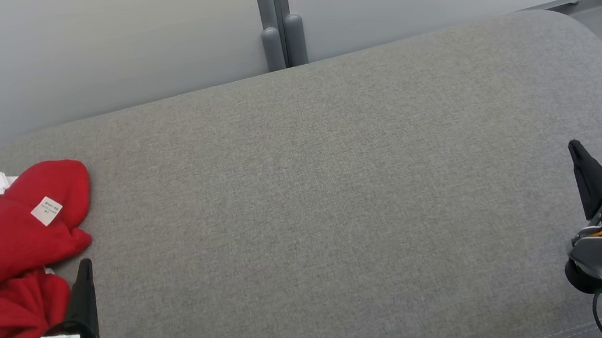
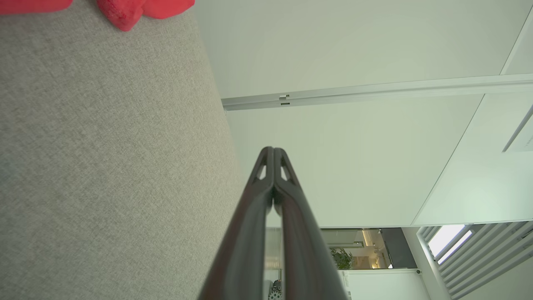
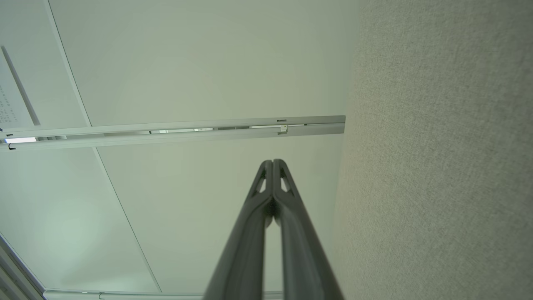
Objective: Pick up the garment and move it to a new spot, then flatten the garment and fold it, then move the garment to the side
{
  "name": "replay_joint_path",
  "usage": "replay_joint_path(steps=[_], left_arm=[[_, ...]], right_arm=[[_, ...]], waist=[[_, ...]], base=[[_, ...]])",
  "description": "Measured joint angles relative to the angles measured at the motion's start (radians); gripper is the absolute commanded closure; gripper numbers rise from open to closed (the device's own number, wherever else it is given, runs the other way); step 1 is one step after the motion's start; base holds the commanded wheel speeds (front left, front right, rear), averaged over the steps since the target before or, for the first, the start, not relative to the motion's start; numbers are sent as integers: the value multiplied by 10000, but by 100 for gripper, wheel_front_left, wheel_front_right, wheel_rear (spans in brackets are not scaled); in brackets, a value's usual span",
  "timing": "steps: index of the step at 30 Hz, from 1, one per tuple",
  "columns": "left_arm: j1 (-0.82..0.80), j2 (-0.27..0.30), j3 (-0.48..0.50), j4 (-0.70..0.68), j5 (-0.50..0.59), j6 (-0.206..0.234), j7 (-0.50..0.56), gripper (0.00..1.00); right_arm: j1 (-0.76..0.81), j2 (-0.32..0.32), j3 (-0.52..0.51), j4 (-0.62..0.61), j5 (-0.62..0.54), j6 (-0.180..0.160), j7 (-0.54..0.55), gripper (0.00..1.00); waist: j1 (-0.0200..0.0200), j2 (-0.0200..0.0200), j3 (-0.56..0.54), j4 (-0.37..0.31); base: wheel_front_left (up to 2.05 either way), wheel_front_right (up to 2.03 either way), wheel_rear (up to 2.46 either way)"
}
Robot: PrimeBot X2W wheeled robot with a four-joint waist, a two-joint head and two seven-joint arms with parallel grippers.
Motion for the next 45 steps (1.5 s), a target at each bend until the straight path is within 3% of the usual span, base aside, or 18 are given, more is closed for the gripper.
replay_joint_path(steps=[45], left_arm=[[0, -2, 4, 0, 0, 0, 2, 100]], right_arm=[[0, 4, -8, 0, -2, 0, 0, 100]], waist=[[0, 0, 0, 0]], base=[[0, 0, 0]])
